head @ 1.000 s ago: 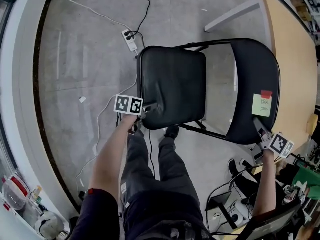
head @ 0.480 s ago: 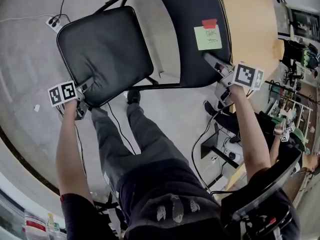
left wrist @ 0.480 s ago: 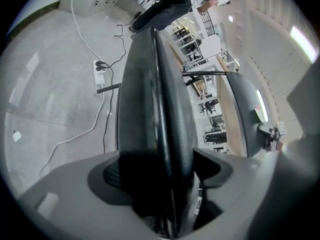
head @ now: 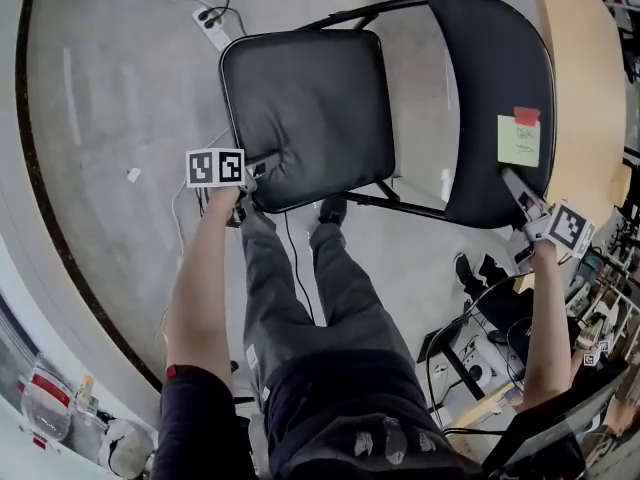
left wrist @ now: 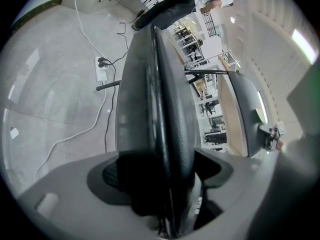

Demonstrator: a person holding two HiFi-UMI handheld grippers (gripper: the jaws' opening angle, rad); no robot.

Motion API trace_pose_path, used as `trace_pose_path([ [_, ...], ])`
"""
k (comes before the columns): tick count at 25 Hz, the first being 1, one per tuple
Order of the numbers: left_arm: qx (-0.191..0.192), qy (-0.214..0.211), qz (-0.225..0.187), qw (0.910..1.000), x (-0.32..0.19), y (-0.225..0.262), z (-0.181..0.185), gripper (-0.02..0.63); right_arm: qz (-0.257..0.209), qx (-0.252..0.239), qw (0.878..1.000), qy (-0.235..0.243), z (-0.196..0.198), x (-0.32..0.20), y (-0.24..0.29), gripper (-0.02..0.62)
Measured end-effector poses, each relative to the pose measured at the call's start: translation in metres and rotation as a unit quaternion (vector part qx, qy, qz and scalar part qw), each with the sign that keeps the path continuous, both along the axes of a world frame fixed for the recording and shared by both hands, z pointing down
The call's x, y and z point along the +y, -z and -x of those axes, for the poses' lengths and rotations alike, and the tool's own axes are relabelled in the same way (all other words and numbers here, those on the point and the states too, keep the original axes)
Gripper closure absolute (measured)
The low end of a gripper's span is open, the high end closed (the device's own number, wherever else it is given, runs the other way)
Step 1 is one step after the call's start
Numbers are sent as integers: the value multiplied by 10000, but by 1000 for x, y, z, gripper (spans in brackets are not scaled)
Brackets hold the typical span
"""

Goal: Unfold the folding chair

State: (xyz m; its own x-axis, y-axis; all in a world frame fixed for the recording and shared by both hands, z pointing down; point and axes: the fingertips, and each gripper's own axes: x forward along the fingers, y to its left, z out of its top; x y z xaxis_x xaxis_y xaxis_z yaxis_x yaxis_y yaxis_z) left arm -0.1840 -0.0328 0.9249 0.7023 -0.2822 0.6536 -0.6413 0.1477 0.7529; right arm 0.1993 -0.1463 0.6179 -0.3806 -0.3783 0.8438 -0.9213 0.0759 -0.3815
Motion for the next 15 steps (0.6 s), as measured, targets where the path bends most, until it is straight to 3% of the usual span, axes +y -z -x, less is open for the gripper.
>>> trace_pose_path([
  [1,25,-13,-4,10000,0,-1,-1,232,17,-307,9995,-116,8,1,0,439],
  [2,62,-29,-1,10000,0,-1,-4,232,0,-318,9994,-109,7,2,1,437],
  [6,138,-29,-34,9999,0,2,-2,233,-68,296,9995,119,-6,1,6,437],
  [10,93,-61,-7,9999,-3,-1,6,227,-41,-180,9998,72,1,3,-2,436],
  [15,219,-72,117,9997,1,-7,9,224,36,-143,9999,2,9,3,0,442],
])
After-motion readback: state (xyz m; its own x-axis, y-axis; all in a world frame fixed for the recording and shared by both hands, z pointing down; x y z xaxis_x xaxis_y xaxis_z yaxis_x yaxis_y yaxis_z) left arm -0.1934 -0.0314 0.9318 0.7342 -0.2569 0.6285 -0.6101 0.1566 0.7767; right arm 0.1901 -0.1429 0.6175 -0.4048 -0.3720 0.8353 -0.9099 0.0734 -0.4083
